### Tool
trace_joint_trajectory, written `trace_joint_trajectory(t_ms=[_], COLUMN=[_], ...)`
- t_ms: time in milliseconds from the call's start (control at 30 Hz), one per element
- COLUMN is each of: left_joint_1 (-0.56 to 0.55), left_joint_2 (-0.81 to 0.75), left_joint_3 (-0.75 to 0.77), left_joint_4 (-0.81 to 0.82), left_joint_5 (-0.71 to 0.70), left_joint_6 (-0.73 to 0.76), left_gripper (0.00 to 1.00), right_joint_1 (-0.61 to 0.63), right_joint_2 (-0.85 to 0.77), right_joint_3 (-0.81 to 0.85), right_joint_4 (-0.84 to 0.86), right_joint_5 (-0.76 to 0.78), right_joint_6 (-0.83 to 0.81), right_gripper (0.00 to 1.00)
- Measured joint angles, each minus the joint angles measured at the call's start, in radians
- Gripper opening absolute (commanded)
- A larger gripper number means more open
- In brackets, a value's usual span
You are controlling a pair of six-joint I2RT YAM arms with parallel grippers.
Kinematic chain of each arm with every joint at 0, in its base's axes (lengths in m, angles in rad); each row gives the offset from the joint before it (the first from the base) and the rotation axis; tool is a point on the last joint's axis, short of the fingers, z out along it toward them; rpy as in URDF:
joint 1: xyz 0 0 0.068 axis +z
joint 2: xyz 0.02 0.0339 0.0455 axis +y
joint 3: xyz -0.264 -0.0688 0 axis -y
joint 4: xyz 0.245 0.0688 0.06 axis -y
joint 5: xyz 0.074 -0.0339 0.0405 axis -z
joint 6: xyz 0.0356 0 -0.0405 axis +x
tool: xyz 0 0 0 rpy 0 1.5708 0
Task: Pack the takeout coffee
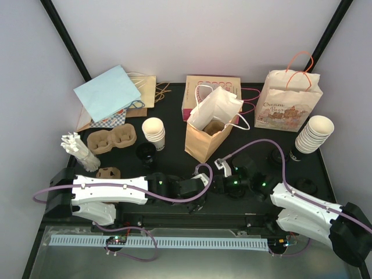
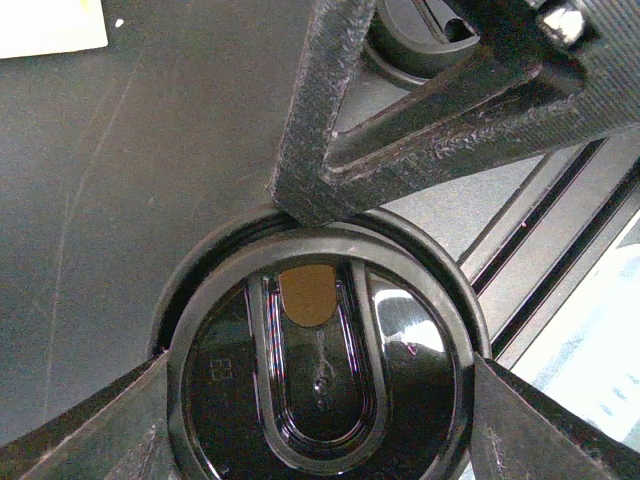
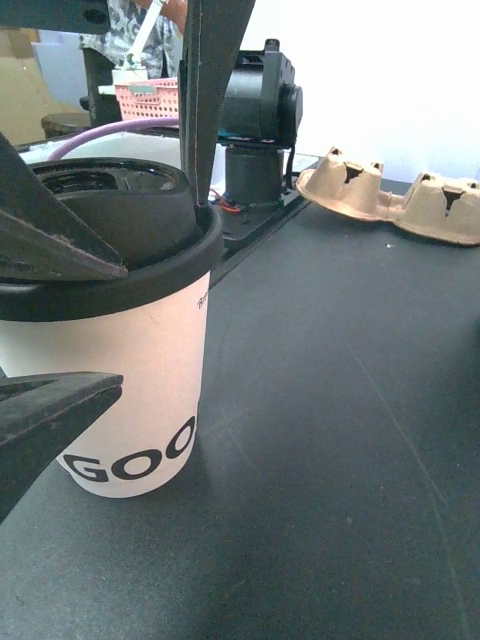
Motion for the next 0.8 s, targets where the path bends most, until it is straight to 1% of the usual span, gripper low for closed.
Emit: trace_joint_trajectory(t_ms=[333, 600, 700, 800], left_joint_1=[0.0, 0.0, 0.0, 0.0], left_joint_2=[0.003, 0.007, 0.007, 0.008], left_joint_3=[0.002, 0.002, 0.002, 0.002], left_joint_4=[-0.001, -0.01, -0.014, -0.014], left_joint_5=[0.0, -0.001, -0.002, -0.002], left_joint_6=[0.0, -0.005, -0.009, -0.012], left_gripper=[0.62, 0.62, 0.62, 0.62], right_joint_1=[-0.008, 0.003, 0.011, 0.021], right_joint_2=[0.016, 0.055, 0.061, 0.048], right_joint_3=[-0.045, -0.054, -0.043, -0.02], right_joint_4=[0.082, 0.154, 0.149, 0.098], right_joint_5=[-0.02, -0.022, -0.015, 0.013], right_joint_6=[-0.037, -0.056, -0.065, -0.071], right_gripper=[0.25, 0.2, 0.19, 0.2])
